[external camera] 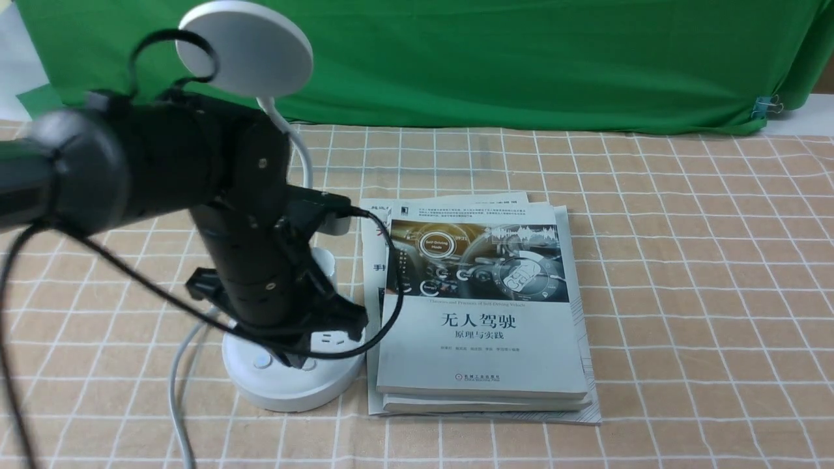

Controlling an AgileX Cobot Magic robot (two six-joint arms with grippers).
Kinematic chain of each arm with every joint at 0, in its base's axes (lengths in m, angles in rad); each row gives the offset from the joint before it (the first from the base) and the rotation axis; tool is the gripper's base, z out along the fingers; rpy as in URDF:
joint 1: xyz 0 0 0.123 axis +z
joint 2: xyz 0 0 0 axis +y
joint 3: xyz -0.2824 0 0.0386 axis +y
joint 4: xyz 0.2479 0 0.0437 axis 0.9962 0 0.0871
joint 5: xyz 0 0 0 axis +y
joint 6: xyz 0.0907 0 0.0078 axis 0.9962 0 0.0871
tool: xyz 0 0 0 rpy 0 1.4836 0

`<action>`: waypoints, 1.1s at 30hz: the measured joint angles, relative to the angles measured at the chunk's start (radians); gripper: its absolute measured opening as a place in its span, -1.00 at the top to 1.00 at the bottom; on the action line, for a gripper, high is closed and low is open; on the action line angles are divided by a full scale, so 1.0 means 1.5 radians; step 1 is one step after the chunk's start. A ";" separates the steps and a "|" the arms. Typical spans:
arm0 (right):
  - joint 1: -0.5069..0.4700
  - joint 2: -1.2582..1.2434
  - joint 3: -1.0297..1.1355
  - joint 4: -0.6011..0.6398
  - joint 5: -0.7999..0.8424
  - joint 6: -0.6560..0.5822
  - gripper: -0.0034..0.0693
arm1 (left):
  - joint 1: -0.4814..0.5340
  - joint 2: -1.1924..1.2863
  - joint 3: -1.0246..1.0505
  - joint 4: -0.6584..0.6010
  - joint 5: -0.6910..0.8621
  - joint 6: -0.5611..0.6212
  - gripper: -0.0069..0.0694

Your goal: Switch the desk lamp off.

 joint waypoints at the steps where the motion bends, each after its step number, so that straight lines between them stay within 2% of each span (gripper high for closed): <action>1: 0.000 0.000 0.000 0.000 0.000 0.000 0.24 | 0.000 -0.006 0.012 -0.004 -0.006 0.000 0.81; 7: 0.000 0.000 0.000 0.000 0.000 0.000 0.24 | -0.002 -0.274 0.234 -0.047 -0.170 -0.003 0.81; 9: 0.000 0.000 0.000 0.001 0.000 0.000 0.24 | -0.004 -0.354 0.299 -0.050 -0.238 -0.006 0.81; 10: 0.000 0.000 0.000 0.001 0.000 0.000 0.24 | -0.005 -0.428 0.364 -0.051 -0.313 -0.012 0.81; 13: 0.000 0.000 0.000 0.001 0.000 0.000 0.24 | -0.005 -0.530 0.440 -0.052 -0.395 -0.018 0.81; 21: 0.000 0.000 0.000 0.001 0.000 0.000 0.24 | -0.005 -0.668 0.537 -0.022 -0.424 -0.018 0.81; 27: 0.000 0.000 0.000 0.001 0.000 0.000 0.24 | -0.005 -0.678 0.549 -0.022 -0.424 -0.016 0.81; 33: 0.000 0.000 0.000 0.001 0.000 0.000 0.24 | -0.005 -0.690 0.549 0.013 -0.448 0.022 0.81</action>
